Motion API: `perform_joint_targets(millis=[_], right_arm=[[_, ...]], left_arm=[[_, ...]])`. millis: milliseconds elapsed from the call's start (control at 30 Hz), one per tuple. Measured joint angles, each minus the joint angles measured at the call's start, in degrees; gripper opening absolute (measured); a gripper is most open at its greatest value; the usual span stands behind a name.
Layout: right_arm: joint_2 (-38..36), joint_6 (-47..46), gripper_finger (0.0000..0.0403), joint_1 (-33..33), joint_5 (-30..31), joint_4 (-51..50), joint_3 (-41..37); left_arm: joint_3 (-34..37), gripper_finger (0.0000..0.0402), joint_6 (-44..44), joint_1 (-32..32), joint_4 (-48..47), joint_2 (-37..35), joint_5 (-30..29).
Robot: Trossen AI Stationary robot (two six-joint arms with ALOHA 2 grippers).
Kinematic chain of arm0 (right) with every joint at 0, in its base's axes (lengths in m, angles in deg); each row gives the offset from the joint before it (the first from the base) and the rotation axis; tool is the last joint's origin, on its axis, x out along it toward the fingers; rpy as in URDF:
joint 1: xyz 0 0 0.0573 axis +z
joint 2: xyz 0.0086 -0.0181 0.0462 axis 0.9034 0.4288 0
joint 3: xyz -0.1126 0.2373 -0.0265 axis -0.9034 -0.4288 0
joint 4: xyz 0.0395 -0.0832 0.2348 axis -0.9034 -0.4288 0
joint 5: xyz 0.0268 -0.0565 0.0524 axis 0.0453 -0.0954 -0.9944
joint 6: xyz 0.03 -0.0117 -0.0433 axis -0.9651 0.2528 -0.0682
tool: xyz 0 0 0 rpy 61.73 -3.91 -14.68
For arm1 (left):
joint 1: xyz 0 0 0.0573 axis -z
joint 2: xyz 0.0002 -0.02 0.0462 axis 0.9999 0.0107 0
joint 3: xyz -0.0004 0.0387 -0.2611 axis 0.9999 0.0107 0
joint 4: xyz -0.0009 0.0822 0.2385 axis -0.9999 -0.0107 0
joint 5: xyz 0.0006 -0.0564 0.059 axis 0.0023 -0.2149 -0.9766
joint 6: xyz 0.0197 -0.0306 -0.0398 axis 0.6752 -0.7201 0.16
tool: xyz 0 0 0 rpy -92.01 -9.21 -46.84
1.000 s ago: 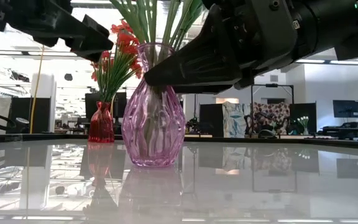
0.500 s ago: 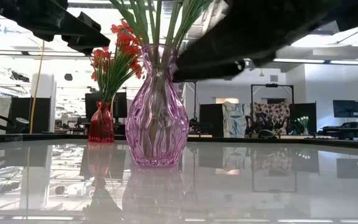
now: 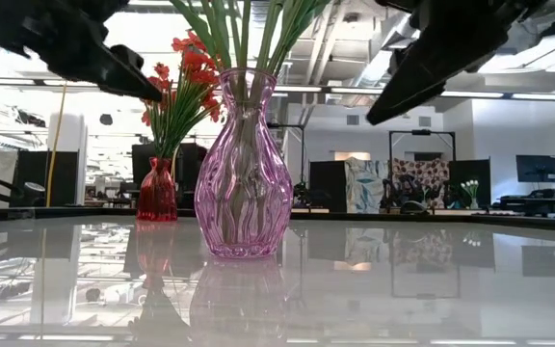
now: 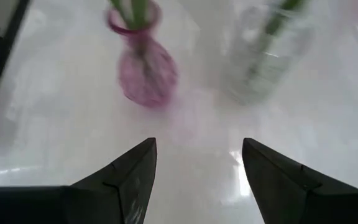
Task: Sort flowers into vase by color
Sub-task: Return to Home Position
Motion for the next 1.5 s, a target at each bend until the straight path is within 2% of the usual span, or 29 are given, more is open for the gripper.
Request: perform_joint_targets(millis=[133, 400, 600, 800, 967, 1100, 1200, 1400, 1433, 1500], right_arm=[[-4.29, -0.23, 0.0265, -2.04, 0.09, -7.43, -0.37], [-16.89, 3.0, 0.0265, -7.6, 0.07, -9.75, -8.78], [-30.0, 6.62, 0.0265, -12.45, -0.43, -6.27, -16.5], [-40.77, 12.71, 0.0265, -18.57, -5.84, -0.57, -22.26], [-47.22, 14.36, 0.0259, -22.78, -7.71, 1.36, -25.15], [-50.82, 17.56, 0.0222, -24.51, -9.89, 6.3, -28.98], [-52.91, 18.87, 0.017, -25.42, -10.2, 9.88, -31.67], [-55.84, 20.81, 0.004, -27.87, -10.27, 10.28, -34.92], [-56.22, 21.2, 0.0023, -28.35, -10.41, 10.65, -35.61], [-57.01, 21.21, 0.0017, -29.36, -10.63, 11.17, -37.03]], left_arm=[[0.0, 0.019, 0.09, -3.87, -2.7, -1.23, 0.16], [0.0, 0.019, 2.23, -12.5, -3.71, -4.94, 4.09], [0.0, 0.019, 5.09, -19.87, -3.5, -9.15, 5.87], [0.0, 0.019, 6.99, -27.48, -2.8, -13.24, 12.11], [0.0, 0.019, 5.91, -30.42, -2.04, -16.79, 15.82], [0.15, 0.019, 3.8, -30.29, -1.93, -20.35, 17.09], [1.83, 0.0185, 1.95, -29.15, -1.58, -24.07, 17.79], [8.57, 0.0156, 0.34, -27.27, 2.54, -30.59, 16.1], [9.63, 0.015, 0.42, -27.27, 3.46, -31.41, 15.71], [11.07, 0.0139, 0.54, -27.35, 3.57, -32.77, 14.99]])
